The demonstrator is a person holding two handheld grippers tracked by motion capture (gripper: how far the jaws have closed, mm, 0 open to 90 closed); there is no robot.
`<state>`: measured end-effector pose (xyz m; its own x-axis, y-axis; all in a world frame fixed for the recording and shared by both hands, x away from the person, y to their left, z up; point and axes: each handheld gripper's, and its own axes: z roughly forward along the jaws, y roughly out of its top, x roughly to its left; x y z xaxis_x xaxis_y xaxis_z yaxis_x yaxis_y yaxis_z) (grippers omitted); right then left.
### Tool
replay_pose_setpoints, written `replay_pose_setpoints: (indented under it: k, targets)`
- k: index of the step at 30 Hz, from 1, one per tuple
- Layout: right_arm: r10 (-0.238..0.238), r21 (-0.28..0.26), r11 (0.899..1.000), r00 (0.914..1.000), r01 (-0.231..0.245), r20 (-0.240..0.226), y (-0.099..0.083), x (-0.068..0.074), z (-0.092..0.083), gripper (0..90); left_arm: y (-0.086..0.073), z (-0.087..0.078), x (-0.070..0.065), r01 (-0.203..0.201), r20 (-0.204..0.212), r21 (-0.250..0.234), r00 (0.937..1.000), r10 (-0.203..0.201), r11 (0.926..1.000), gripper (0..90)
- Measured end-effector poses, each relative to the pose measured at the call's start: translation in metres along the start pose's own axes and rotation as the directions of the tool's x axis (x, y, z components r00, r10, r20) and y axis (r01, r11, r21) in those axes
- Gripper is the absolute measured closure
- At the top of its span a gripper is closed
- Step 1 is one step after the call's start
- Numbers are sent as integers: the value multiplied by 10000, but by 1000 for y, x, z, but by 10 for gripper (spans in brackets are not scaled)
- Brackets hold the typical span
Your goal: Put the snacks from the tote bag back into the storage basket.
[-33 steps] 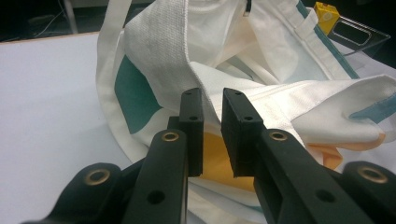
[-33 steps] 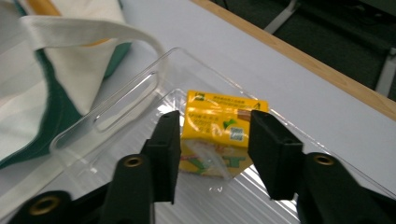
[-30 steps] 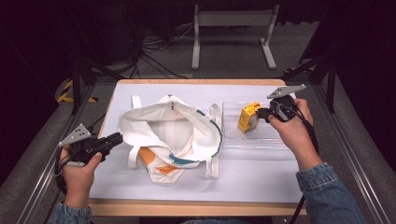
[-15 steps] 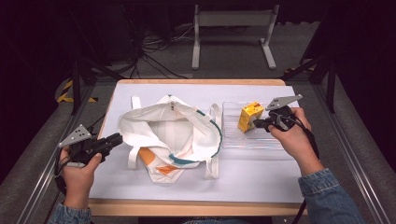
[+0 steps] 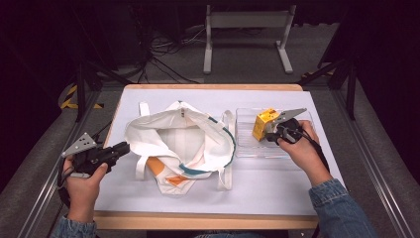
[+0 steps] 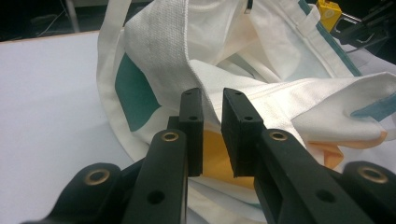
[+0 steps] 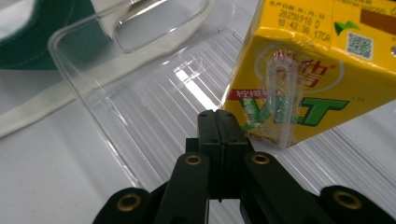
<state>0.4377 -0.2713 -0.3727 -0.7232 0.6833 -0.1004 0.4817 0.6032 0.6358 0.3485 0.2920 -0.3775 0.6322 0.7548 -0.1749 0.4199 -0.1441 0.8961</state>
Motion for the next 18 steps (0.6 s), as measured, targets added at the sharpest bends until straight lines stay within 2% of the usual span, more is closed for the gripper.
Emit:
replay_pose_setpoints:
  k: [3,9,18]
  targets:
    - [-13,-1,10000,9999,13,136,1,-1,5,899,0,0,0,4,-7,2,10000,-4,10000,787]
    - [93,-38,10000,9999,-92,97,3,-3,15,899,0,-1,0,39,-8,-44,10000,-39,10000,783]
    - [185,-7,9998,9998,-185,110,7,-2,19,899,0,-1,0,64,28,-83,10000,-64,9999,783]
